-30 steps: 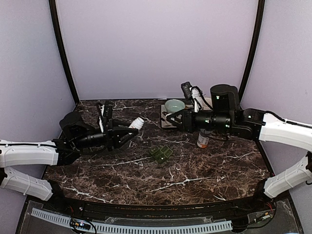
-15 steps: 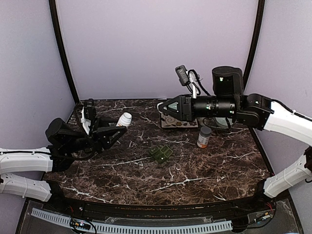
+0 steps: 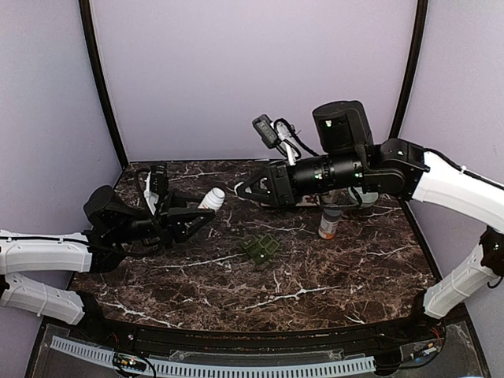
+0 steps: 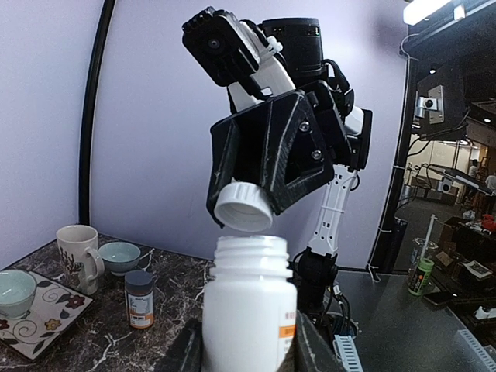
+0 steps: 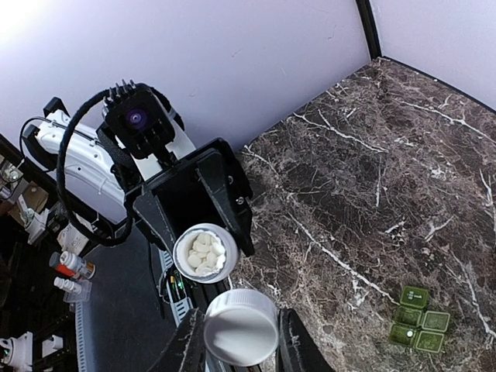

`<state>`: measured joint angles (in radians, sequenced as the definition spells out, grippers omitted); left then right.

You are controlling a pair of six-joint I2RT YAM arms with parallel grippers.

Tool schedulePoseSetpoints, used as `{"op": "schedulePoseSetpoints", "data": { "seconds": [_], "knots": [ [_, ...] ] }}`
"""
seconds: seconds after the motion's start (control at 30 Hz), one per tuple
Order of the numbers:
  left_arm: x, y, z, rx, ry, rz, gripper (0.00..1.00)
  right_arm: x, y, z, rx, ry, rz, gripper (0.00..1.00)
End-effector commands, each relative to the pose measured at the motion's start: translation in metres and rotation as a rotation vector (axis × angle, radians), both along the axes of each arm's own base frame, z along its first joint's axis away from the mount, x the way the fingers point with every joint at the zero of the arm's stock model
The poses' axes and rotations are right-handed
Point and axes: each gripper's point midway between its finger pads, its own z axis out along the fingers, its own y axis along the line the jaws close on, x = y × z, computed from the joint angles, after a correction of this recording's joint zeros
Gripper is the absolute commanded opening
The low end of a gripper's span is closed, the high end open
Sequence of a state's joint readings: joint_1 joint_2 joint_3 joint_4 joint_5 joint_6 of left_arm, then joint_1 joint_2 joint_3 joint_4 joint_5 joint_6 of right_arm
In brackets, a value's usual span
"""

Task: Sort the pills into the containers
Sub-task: Screw the lid of the pill bottle onto the pill bottle.

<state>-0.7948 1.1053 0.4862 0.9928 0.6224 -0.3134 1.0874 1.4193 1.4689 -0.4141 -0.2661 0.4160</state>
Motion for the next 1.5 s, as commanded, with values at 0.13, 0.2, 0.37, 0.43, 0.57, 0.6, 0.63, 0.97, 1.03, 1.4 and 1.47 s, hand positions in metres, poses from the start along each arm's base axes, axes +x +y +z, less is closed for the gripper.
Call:
{"op": "schedulePoseSetpoints", "data": {
  "seconds": [0.13, 0.2, 0.37, 0.43, 0.57, 0.6, 0.63, 0.97, 1.03, 1.4, 1.47],
  "knots": [
    [-0.005, -0.008, 0.013, 0.015, -0.038, -0.058, 0.00, -0.018, 0.013, 0.012, -0.005, -0.015, 0.084, 0.00],
    [-0.006, -0.010, 0.011, 0.024, -0.031, -0.071, 0.00, -0.019, 0.015, 0.014, -0.003, -0.015, 0.092, 0.00],
    [-0.006, -0.014, 0.009, 0.036, -0.021, -0.089, 0.00, -0.020, 0.019, 0.016, -0.003, -0.015, 0.107, 0.00],
    [-0.006, -0.014, 0.009, 0.037, -0.022, -0.093, 0.00, -0.020, 0.020, 0.015, -0.009, -0.015, 0.112, 0.00],
    [-0.006, -0.015, 0.009, 0.041, -0.022, -0.100, 0.00, -0.020, 0.022, 0.010, -0.026, -0.011, 0.115, 0.00],
    [-0.006, -0.016, 0.008, 0.042, -0.023, -0.103, 0.00, -0.020, 0.023, 0.010, -0.029, -0.011, 0.116, 0.00],
    [-0.006, -0.016, 0.009, 0.043, -0.021, -0.105, 0.00, -0.019, 0.023, 0.008, -0.033, -0.009, 0.115, 0.00],
    [-0.012, -0.018, 0.008, 0.052, -0.022, -0.145, 0.00, -0.018, 0.024, 0.006, -0.050, -0.008, 0.113, 0.00],
    [-0.013, -0.017, 0.009, 0.053, -0.022, -0.152, 0.00, -0.016, 0.024, 0.004, -0.056, -0.009, 0.109, 0.00],
    [-0.015, -0.015, 0.012, 0.048, -0.033, -0.146, 0.00, -0.014, 0.023, -0.003, -0.094, -0.010, 0.099, 0.00],
    [-0.014, -0.015, 0.012, 0.047, -0.036, -0.139, 0.00, -0.014, 0.021, -0.004, -0.099, -0.008, 0.096, 0.00]
  ]
}}
